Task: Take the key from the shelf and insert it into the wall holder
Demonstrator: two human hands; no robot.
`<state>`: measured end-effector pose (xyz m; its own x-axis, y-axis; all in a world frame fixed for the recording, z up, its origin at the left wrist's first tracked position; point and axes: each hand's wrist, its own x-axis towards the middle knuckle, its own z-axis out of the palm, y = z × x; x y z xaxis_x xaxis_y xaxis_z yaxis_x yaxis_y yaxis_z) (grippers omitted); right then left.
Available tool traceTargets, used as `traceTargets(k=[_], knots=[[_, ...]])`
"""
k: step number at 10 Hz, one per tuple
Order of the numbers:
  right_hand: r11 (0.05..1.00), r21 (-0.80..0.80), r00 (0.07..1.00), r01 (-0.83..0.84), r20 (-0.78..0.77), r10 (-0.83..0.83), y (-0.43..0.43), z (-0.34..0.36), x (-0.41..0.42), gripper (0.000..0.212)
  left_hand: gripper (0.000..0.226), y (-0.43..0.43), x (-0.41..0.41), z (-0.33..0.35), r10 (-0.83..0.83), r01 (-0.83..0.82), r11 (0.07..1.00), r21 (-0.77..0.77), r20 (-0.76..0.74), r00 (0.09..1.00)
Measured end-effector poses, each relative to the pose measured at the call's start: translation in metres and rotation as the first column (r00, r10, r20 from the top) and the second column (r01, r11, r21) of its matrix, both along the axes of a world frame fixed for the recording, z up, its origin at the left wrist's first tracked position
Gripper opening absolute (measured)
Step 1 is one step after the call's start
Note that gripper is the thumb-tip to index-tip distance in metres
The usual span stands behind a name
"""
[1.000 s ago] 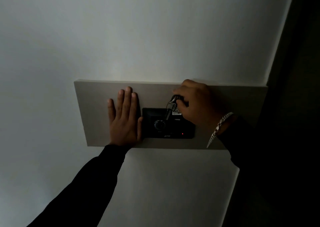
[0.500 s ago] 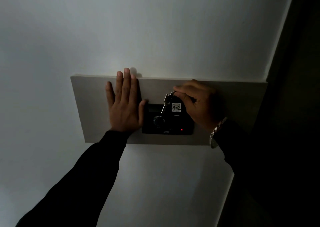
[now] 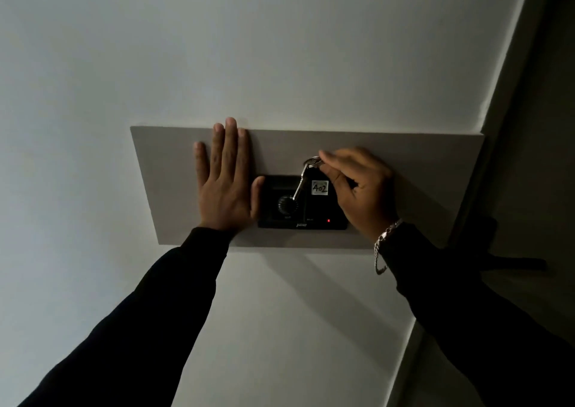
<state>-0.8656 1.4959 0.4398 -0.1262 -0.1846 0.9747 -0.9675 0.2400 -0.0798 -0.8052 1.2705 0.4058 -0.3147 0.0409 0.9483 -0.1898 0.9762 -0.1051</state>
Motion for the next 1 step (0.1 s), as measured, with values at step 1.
traceTargets(k=[1], knots=[[0.999,0.030,0.999,0.035,-0.005,-0.035,0.0086,-0.0148,0.0081,0.024,0.070,0.0078,0.0085,0.0005,-0.049,0.047,0.997,0.057,0.037,0.998]])
